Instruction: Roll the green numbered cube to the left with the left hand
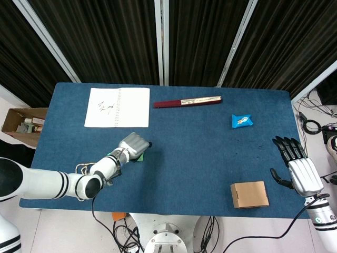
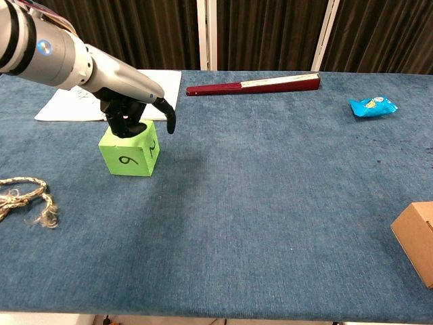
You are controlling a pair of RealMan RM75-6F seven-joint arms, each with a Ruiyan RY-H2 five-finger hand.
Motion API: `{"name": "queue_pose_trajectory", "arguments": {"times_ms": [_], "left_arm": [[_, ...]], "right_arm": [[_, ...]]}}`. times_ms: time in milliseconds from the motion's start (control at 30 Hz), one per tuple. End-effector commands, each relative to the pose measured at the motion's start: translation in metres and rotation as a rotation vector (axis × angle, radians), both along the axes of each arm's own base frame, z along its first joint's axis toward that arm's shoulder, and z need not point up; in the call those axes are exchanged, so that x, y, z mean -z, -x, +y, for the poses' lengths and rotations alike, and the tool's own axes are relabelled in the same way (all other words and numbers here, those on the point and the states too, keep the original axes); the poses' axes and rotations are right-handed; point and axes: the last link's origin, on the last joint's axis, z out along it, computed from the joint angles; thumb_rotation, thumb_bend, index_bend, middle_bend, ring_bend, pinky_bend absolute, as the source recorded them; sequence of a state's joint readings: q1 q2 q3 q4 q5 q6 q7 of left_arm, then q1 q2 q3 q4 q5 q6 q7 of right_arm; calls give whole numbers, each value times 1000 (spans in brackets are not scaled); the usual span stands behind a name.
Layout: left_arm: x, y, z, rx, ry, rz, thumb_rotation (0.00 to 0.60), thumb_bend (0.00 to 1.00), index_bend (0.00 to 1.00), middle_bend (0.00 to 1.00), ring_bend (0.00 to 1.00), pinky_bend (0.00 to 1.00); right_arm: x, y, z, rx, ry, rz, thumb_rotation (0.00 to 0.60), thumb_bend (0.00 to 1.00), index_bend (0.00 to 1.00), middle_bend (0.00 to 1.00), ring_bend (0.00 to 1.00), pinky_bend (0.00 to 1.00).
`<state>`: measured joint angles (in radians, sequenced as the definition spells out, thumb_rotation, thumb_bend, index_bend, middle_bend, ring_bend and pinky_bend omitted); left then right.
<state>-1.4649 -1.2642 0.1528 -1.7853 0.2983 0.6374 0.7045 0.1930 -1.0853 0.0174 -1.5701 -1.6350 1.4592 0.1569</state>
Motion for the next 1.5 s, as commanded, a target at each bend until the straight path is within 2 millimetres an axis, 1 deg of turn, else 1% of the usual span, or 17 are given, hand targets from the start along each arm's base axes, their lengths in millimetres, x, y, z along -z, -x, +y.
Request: {"name": "queue_pose_trajectory", "arguments": {"times_ms": [33, 233, 533, 733, 900, 1167, 1267, 1400, 1500], "left_arm": [[0, 3, 6, -9, -29, 50, 600, 673, 191, 937, 995, 1000], [-8, 9, 11, -53, -60, 95, 600, 672, 200, 937, 995, 1000], [-21, 25, 19, -137, -87, 139, 600, 672, 232, 936, 995, 1000], [-33, 42, 23, -202, -109, 172, 600, 671, 250, 936, 995, 1000], [-43, 59, 26, -270, -122, 182, 600, 671, 261, 934, 995, 1000], [-60, 94, 18, -387, -102, 152, 600, 671, 265, 934, 995, 1000], [-65, 104, 14, -421, -89, 127, 600, 671, 269, 934, 995, 1000], [-70, 112, 7, -447, -67, 93, 600, 671, 271, 934, 995, 1000], [-75, 113, 3, -448, -58, 61, 600, 671, 271, 934, 995, 1000]], "right_arm": [[1, 0, 0, 1, -2, -1, 600, 341, 0, 74, 0, 0], [1, 1, 0, 4, -6, -3, 600, 344, 0, 75, 0, 0], [3, -1, -1, -2, -11, -5, 600, 344, 0, 76, 0, 0], [4, -2, -1, -5, -12, -4, 600, 343, 0, 76, 0, 0], [5, -4, -1, -7, -12, -2, 600, 343, 0, 76, 0, 0], [6, -5, -2, -8, -17, 2, 600, 345, 0, 76, 0, 0], [7, -7, -3, -11, -20, 4, 600, 346, 0, 76, 0, 0], [8, -9, -5, -15, -24, 5, 600, 348, 0, 76, 0, 0], [9, -10, -5, -17, -27, 7, 600, 348, 0, 76, 0, 0]]}}
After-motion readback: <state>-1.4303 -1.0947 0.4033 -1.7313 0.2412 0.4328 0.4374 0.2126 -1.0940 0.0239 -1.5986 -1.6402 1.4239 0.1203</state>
